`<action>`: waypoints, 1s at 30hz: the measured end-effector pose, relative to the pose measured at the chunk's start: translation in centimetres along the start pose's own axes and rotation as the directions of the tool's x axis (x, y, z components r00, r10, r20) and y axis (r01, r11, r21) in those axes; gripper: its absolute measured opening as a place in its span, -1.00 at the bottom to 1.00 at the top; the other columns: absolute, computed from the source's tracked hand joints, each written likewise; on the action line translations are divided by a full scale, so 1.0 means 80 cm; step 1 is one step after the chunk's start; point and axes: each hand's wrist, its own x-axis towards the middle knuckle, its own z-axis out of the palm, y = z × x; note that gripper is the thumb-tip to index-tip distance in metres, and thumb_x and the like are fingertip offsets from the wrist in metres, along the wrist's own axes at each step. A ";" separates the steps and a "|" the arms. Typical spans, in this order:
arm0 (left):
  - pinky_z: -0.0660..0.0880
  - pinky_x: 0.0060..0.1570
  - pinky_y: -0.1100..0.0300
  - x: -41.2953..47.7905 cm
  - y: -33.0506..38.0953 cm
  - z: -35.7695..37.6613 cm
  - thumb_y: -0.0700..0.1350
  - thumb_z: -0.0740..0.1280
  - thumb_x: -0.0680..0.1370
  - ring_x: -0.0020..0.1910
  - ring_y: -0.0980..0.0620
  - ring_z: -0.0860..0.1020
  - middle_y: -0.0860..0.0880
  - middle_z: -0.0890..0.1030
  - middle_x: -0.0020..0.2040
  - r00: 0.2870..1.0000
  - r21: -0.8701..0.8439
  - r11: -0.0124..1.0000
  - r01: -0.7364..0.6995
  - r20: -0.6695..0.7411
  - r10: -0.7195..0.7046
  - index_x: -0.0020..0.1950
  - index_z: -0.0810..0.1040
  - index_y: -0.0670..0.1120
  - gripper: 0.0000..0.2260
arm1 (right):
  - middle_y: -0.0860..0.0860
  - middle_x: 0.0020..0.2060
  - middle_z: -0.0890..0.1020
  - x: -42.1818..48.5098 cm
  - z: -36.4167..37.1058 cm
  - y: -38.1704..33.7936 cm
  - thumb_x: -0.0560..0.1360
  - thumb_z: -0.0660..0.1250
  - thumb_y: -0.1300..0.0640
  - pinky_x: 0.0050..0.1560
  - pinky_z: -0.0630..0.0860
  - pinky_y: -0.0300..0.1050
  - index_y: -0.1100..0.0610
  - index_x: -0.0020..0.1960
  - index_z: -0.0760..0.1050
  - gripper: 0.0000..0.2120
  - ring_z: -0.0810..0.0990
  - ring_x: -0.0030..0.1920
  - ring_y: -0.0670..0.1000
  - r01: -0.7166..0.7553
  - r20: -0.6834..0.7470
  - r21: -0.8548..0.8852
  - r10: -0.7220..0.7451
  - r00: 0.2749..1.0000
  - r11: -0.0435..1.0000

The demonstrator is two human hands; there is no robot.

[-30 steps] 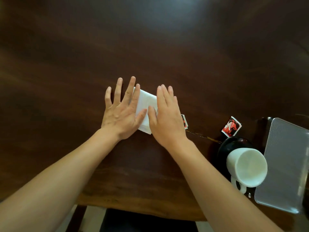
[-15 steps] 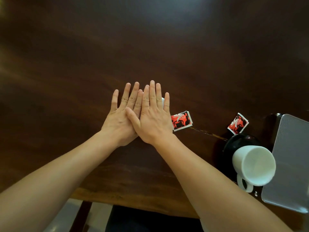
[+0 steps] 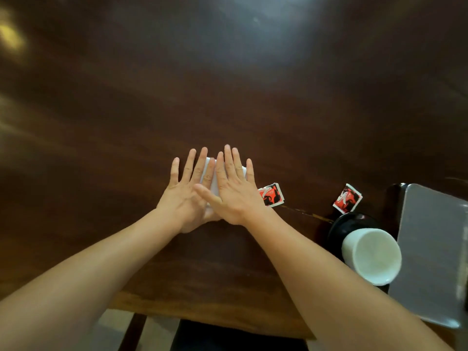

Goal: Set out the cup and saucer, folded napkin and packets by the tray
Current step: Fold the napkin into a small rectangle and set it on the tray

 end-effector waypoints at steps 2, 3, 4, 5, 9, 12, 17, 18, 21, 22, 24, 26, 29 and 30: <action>-0.39 0.47 -0.25 -0.003 -0.010 -0.009 0.59 -0.31 0.33 0.49 -0.18 -0.52 -0.11 -0.57 0.50 1.000 0.009 1.000 -0.025 0.014 0.025 0.48 -0.59 -0.08 0.02 | 0.05 0.56 -0.41 -0.001 -0.015 0.012 0.48 -0.28 -0.52 0.53 -0.32 0.25 0.10 0.55 -0.43 -0.08 -0.51 0.51 0.01 0.068 0.025 -0.139 -0.065 0.998 0.988; -0.40 0.46 -0.24 -0.004 -0.013 -0.013 0.59 -0.30 0.33 0.49 -0.18 -0.51 -0.09 -0.57 0.51 0.999 0.003 0.999 -0.033 0.012 0.033 0.48 -0.59 -0.08 0.02 | 0.06 0.57 -0.39 -0.003 -0.019 0.017 0.49 -0.27 -0.50 0.54 -0.29 0.26 0.10 0.55 -0.43 -0.09 -0.49 0.53 0.02 0.100 0.015 -0.222 -0.099 0.995 0.970; -0.40 0.46 -0.24 -0.005 -0.015 -0.015 0.60 -0.28 0.33 0.50 -0.18 -0.50 -0.09 -0.55 0.52 0.999 0.003 0.999 -0.043 0.009 0.043 0.48 -0.59 -0.08 0.03 | 0.06 0.58 -0.37 -0.006 -0.020 0.021 0.51 -0.27 -0.48 0.54 -0.27 0.26 0.11 0.56 -0.41 -0.11 -0.47 0.54 0.03 0.119 -0.007 -0.289 -0.126 0.992 0.950; -0.38 0.47 -0.24 -0.006 -0.015 -0.017 0.60 -0.26 0.34 0.51 -0.19 -0.48 -0.09 -0.53 0.53 0.999 0.008 0.999 -0.053 0.009 0.053 0.48 -0.59 -0.08 0.04 | 0.06 0.58 -0.36 -0.010 -0.018 0.023 0.52 -0.26 -0.46 0.55 -0.26 0.26 0.12 0.57 -0.40 -0.12 -0.45 0.55 0.04 0.126 -0.033 -0.328 -0.145 0.989 0.936; -0.34 0.48 -0.25 -0.006 -0.019 -0.011 0.61 -0.18 0.34 0.52 -0.19 -0.47 -0.09 -0.51 0.55 0.996 -0.006 0.996 -0.089 -0.031 0.088 0.49 -0.57 -0.08 0.07 | 0.09 0.61 -0.25 -0.010 -0.004 0.028 0.55 -0.19 -0.46 0.56 -0.24 0.25 0.14 0.62 -0.27 -0.11 -0.36 0.58 0.06 0.145 -0.143 -0.342 -0.204 0.968 0.928; -0.33 0.48 -0.24 -0.009 -0.020 0.002 0.62 -0.15 0.35 0.53 -0.18 -0.45 -0.09 -0.47 0.57 0.990 -0.035 0.992 -0.125 -0.063 0.123 0.54 -0.49 -0.09 0.08 | 0.14 0.63 -0.13 -0.009 0.016 0.030 0.56 -0.14 -0.43 0.57 -0.16 0.25 0.14 0.63 -0.16 -0.13 -0.23 0.61 0.14 0.143 -0.228 -0.304 -0.218 0.949 0.942; -0.39 0.45 -0.23 0.003 -0.015 0.005 0.60 -0.03 0.36 0.49 -0.16 -0.53 -0.04 -0.56 0.51 0.997 -0.060 0.996 -0.071 0.007 0.071 0.51 -0.55 -0.06 0.10 | 0.15 0.62 -0.17 -0.004 0.015 0.033 0.55 -0.22 -0.44 0.56 -0.18 0.25 0.10 0.60 -0.28 -0.15 -0.28 0.60 0.17 0.101 -0.151 -0.312 -0.154 0.976 0.945; -0.39 0.45 -0.24 0.004 -0.015 -0.002 0.59 0.00 0.36 0.48 -0.17 -0.54 -0.05 -0.59 0.50 0.998 -0.048 0.997 -0.053 0.039 0.055 0.49 -0.58 -0.06 0.11 | 0.13 0.61 -0.23 0.000 0.004 0.028 0.52 -0.24 -0.47 0.56 -0.23 0.25 0.09 0.58 -0.35 -0.13 -0.33 0.59 0.16 0.094 -0.080 -0.311 -0.125 0.989 0.946; -0.35 0.43 -0.27 0.000 -0.018 -0.021 0.59 0.11 0.35 0.48 -0.20 -0.52 -0.07 -0.59 0.49 0.988 0.012 1.000 -0.028 0.154 0.026 0.46 -0.61 -0.06 0.18 | 0.09 0.59 -0.33 0.001 -0.019 0.007 0.49 -0.15 -0.51 0.55 -0.28 0.25 0.07 0.56 -0.41 -0.07 -0.41 0.56 0.15 0.094 0.108 -0.288 -0.065 0.992 0.953; -0.32 0.44 -0.28 0.001 -0.020 -0.024 0.58 0.15 0.35 0.50 -0.21 -0.48 -0.06 -0.56 0.51 0.984 0.021 0.999 -0.030 0.175 0.026 0.48 -0.58 -0.05 0.19 | 0.08 0.60 -0.30 0.003 -0.025 0.003 0.52 -0.06 -0.47 0.55 -0.24 0.25 0.06 0.59 -0.35 -0.08 -0.38 0.57 0.15 0.077 0.130 -0.250 -0.045 0.990 0.965; -0.19 0.48 -0.29 0.000 -0.020 -0.033 0.55 0.20 0.36 0.57 -0.21 -0.33 -0.06 -0.42 0.59 0.989 -0.029 1.000 -0.009 0.147 0.013 0.56 -0.44 -0.01 0.15 | 0.07 0.63 -0.14 0.002 -0.042 0.001 0.56 0.14 -0.31 0.56 -0.05 0.25 0.05 0.63 -0.13 -0.17 -0.21 0.61 0.16 0.008 0.079 -0.138 0.003 0.997 0.990; 0.05 0.49 -0.24 -0.017 -0.020 -0.036 0.48 0.28 0.39 0.60 -0.20 -0.09 -0.08 -0.15 0.65 0.996 -0.145 0.985 0.094 0.023 -0.091 0.64 -0.12 -0.01 0.04 | 0.09 0.59 0.12 0.002 -0.053 -0.005 0.56 0.31 -0.09 0.43 0.23 0.20 0.06 0.59 0.10 -0.29 0.11 0.55 0.22 -0.048 -0.011 -0.143 0.047 0.999 0.989; 0.42 0.22 0.03 -0.053 -0.020 -0.022 0.27 0.49 0.39 0.34 -0.13 0.38 -0.12 0.38 0.41 0.898 -0.504 0.825 0.256 -0.191 -0.395 0.45 0.40 -0.04 -0.27 | 0.11 0.32 0.44 0.005 -0.058 -0.021 0.49 0.42 0.10 0.10 0.39 0.03 0.08 0.44 0.30 -0.42 0.44 0.23 0.17 -0.181 -0.142 -0.203 0.154 0.978 0.962; 0.46 0.06 0.16 -0.062 -0.017 -0.017 0.20 0.54 0.37 0.20 -0.08 0.48 -0.09 0.45 0.28 0.853 -0.658 0.693 0.295 -0.146 -0.501 0.35 0.46 -0.05 -0.36 | 0.10 0.23 0.51 0.006 -0.058 -0.027 0.48 0.44 0.09 0.02 0.37 0.00 0.08 0.37 0.34 -0.48 0.48 0.16 0.15 -0.227 -0.157 -0.192 0.199 0.967 0.955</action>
